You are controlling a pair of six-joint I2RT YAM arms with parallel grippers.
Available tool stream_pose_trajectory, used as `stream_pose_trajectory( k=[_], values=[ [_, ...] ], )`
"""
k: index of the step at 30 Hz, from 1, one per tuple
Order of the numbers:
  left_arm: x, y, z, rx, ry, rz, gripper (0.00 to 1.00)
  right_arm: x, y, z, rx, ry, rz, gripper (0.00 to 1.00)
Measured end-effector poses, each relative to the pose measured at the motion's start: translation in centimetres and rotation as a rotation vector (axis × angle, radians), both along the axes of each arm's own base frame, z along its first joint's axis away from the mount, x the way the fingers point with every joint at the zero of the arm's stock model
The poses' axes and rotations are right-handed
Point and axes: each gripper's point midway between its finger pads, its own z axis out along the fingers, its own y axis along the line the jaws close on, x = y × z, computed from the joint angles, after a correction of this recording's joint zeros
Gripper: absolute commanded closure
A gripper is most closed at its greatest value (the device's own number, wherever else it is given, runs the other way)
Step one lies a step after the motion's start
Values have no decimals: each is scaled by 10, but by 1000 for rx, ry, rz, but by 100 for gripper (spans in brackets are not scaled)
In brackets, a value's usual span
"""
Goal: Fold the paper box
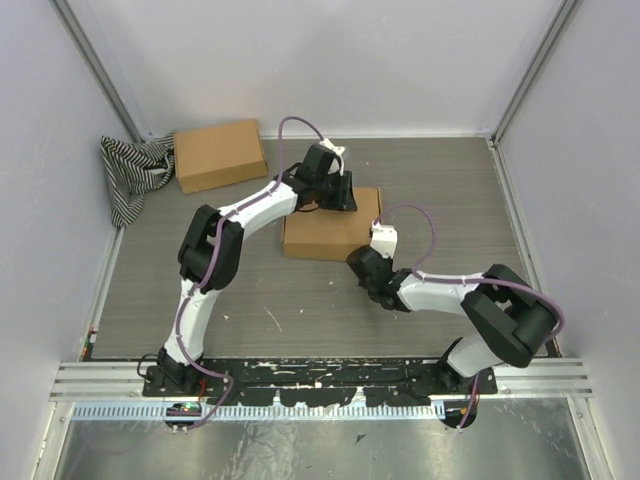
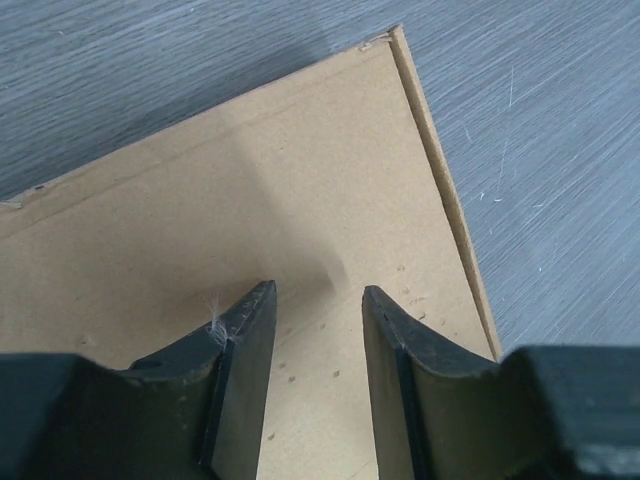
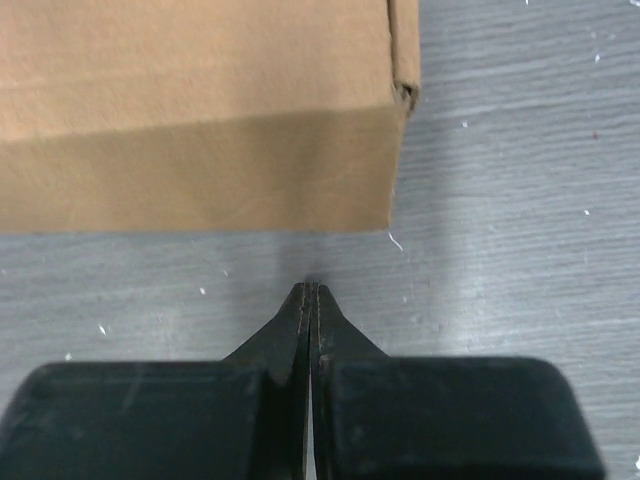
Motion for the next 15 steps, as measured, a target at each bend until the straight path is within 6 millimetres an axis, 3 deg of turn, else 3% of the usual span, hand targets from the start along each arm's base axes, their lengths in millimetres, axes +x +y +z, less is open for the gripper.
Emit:
stream_pose_trajectory(
  k=[12, 15],
  values=[
    [-2, -8, -4, -44, -35, -83, 64, 70, -7, 3, -12, -87, -126, 99],
    [-1, -8, -5, -46, -53, -94, 64, 80, -9, 3, -14, -103, -130, 99]
  ],
)
